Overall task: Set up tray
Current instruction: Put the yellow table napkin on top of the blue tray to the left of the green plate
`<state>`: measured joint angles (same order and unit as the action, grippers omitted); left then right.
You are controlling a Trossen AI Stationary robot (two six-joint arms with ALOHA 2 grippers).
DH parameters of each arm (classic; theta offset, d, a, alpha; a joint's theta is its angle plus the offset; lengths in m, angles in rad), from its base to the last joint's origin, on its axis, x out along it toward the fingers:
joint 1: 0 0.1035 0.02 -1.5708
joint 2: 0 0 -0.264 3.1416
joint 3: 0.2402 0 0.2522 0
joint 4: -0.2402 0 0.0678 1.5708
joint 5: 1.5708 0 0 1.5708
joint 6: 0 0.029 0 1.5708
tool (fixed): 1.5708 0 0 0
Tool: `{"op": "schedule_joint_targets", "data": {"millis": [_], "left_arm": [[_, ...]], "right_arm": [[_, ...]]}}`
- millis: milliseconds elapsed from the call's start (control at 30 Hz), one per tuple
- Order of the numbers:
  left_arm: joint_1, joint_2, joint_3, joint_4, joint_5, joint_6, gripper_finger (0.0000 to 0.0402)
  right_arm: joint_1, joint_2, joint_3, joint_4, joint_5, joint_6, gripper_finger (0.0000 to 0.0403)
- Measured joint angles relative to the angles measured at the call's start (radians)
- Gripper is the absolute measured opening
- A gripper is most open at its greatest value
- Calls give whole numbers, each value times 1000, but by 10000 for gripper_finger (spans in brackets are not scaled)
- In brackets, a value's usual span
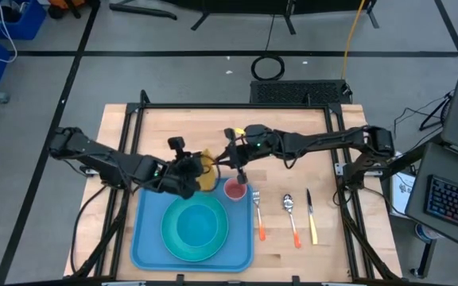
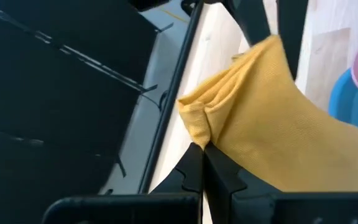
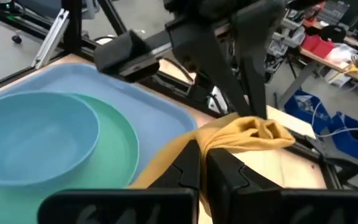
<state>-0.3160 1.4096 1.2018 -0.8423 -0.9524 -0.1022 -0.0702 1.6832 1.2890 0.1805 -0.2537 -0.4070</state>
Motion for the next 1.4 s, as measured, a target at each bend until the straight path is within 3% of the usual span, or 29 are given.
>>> {"op": "schedule_joint_targets", "data": {"millis": [267, 600, 967, 1400], "left_arm": [[-105, -5, 0, -224, -90, -252, 0], [-264, -6, 0, -399, -86, -557, 0], [-386, -6, 0, -417, -118, -697, 0], [-504, -6, 0, -548, -165, -931, 0]], "right_arm": [[27, 76, 100, -39, 21, -15, 0], [67, 136, 164, -36, 14, -6, 0], [109, 137, 175, -16, 12, 1, 0], [112, 153, 174, 51, -11, 27, 0]]}}
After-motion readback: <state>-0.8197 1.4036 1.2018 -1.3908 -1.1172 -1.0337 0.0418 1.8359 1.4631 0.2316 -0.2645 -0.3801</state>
